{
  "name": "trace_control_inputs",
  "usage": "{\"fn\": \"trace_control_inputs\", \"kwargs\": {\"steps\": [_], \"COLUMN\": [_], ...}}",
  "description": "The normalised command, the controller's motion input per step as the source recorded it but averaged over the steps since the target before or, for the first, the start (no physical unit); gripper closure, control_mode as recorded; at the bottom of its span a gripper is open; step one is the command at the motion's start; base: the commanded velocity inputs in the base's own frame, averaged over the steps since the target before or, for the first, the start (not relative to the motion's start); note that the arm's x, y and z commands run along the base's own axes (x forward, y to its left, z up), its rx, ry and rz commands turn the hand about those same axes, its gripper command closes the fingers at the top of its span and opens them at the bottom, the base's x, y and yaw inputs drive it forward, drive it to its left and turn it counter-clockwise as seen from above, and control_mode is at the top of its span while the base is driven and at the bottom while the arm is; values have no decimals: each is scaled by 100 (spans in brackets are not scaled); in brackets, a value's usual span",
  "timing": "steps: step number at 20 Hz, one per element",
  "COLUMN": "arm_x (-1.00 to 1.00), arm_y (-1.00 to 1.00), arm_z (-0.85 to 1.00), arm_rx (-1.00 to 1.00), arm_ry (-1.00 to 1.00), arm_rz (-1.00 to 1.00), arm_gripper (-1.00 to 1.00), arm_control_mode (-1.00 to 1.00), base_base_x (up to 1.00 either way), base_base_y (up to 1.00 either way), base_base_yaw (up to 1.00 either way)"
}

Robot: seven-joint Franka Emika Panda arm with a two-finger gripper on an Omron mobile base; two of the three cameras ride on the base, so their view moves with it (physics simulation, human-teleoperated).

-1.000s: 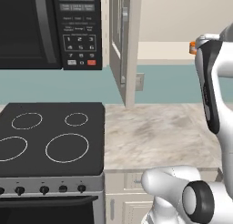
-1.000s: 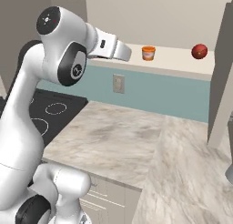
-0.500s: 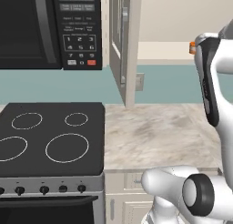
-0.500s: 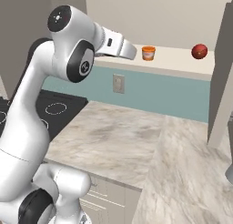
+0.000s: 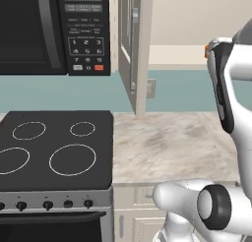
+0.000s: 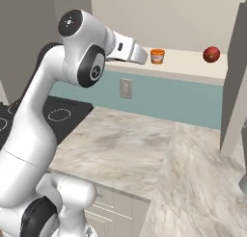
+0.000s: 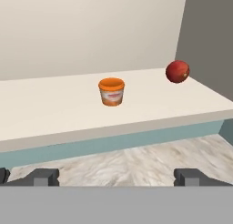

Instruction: Pick the avocado and bread from the counter and place them on the plate. Then pick the jam from the cabinet and place it next to the plate. Lastly close the cabinet door.

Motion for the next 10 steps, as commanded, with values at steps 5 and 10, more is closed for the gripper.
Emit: {"fn": "trace_control_inputs", "kwargs": {"steps": [5,10], "arm_x": [18,18], "arm_y": [-11,-6], "arm_z": [-2,0], "arm_rx": [0,0], "arm_ry": [0,0], "arm_rz": [0,0], "arm_gripper": [-100,-100], "arm_control_mode": [-100,-100], "base_base_x": [0,0], "base_base_y": [0,0], "base_base_yaw": [0,0]}}
